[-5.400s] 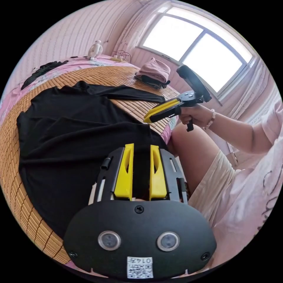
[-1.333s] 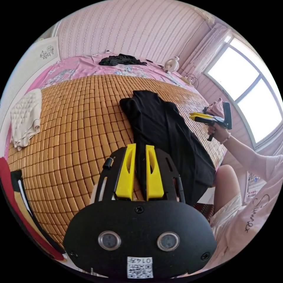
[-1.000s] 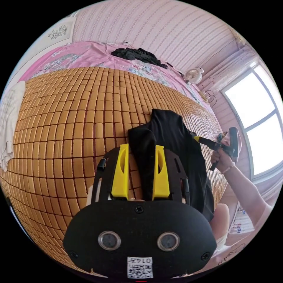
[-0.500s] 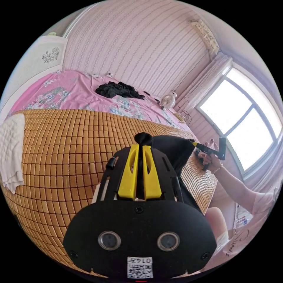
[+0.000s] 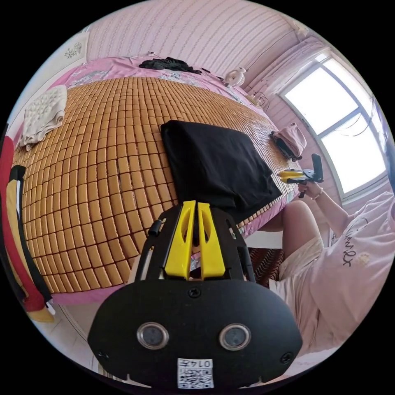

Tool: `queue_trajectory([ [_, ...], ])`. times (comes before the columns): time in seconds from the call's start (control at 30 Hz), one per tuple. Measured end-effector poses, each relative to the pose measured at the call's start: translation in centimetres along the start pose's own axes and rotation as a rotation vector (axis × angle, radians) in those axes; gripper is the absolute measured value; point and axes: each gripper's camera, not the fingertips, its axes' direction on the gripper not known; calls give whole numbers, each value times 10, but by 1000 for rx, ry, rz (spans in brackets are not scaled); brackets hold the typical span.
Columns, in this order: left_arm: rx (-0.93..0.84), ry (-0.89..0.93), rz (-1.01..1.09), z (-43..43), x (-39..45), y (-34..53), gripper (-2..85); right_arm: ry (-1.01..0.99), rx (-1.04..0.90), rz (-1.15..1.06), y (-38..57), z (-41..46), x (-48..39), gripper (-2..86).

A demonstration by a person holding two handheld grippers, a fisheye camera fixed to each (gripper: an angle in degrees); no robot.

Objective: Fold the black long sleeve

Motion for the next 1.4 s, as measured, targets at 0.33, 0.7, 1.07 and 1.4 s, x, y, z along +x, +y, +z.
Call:
queue_trajectory([
  [0.33,67,-107,308,101,194,-37,-10,177,1,-195,-131,89,-86,7],
  [0.7,6,-129,329,164,247,7,-10,273,-371,-282,-233,207,-100,-4],
  [1.07,29,-167,422,168,291,33,-10,363,-610,-356,-313,228,-100,-5],
  [1.4,43,-138,426,166,314,48,-9,243,-414,-215,-318,160,-65,-4],
])
